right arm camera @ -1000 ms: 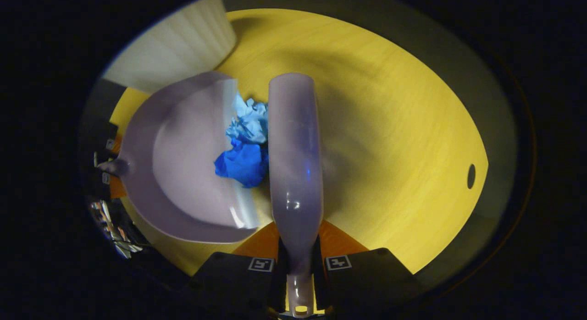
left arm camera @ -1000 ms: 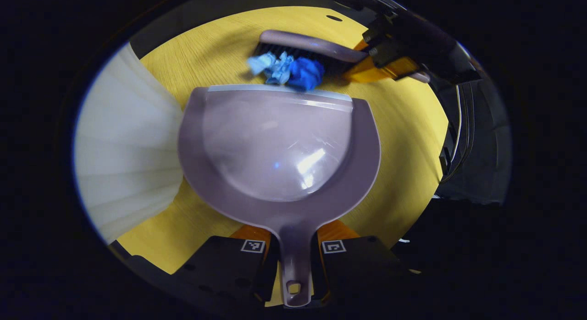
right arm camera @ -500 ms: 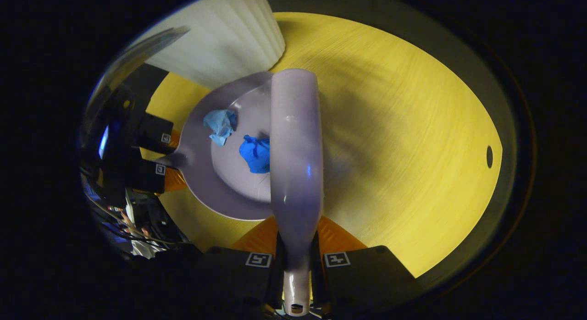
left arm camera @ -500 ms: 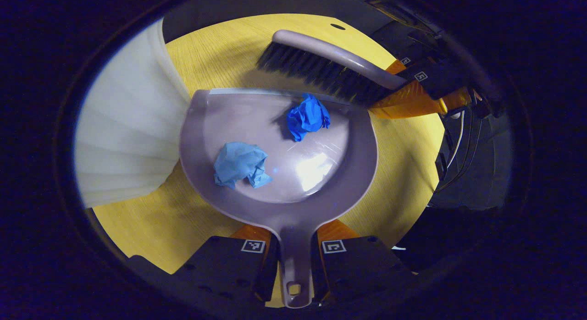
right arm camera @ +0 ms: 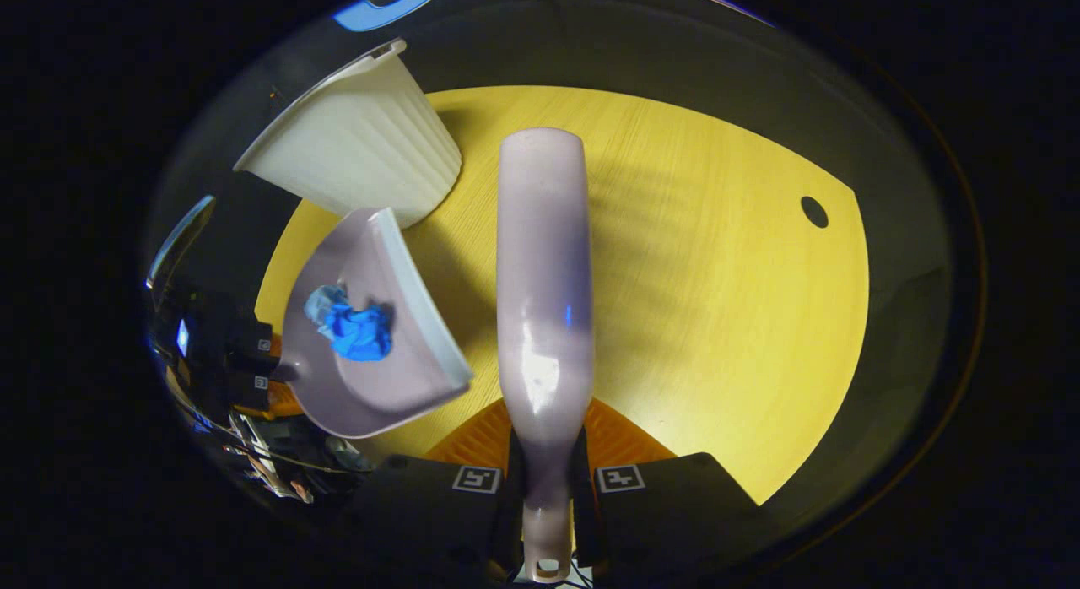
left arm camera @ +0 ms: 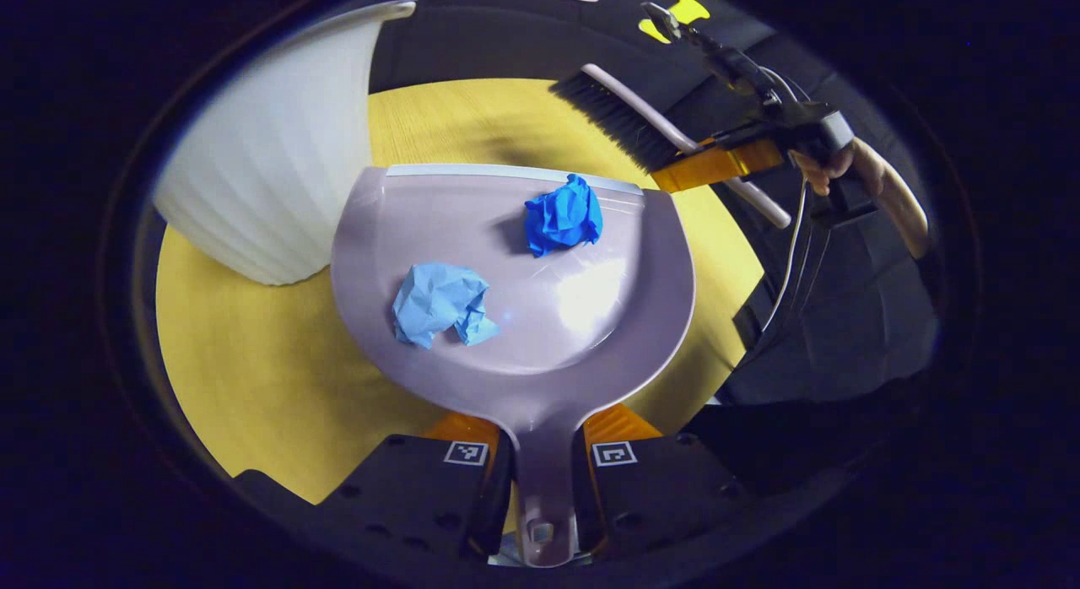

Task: Pick up the small broom and dustpan from the desktop, sweep the trash into the dustpan with the broom, and then empty the trash into the garbage bin.

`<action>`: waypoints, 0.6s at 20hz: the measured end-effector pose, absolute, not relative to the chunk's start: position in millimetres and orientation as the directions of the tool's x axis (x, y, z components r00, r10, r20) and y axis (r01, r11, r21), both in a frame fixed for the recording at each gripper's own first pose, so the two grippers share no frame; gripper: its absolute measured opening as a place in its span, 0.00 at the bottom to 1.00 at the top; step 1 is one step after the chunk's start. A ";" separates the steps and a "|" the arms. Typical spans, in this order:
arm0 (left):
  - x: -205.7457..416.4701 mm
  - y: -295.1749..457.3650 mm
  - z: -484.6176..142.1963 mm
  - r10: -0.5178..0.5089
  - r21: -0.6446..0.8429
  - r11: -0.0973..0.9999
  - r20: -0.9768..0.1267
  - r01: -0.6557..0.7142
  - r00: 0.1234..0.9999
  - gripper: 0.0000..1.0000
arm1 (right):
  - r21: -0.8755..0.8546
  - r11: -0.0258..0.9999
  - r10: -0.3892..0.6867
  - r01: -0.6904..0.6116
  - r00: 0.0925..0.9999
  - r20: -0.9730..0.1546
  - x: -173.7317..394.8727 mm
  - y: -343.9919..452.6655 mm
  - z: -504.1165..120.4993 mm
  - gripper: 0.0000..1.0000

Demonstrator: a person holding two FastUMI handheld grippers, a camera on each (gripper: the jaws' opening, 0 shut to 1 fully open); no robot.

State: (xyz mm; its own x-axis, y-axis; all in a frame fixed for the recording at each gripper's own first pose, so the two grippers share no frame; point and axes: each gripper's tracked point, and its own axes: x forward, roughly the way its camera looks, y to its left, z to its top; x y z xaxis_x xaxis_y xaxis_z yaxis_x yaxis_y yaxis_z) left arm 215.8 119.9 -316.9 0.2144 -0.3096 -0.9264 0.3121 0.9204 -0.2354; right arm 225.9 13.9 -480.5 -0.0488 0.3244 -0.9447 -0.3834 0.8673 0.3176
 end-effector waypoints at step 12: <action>282.1 218.3 -175.5 0.091 0.113 0.993 -0.920 0.035 0.382 0.29 | 0.452 0.849 0.453 -0.274 -0.064 -0.889 218.4 -13.0 -518.6 0.27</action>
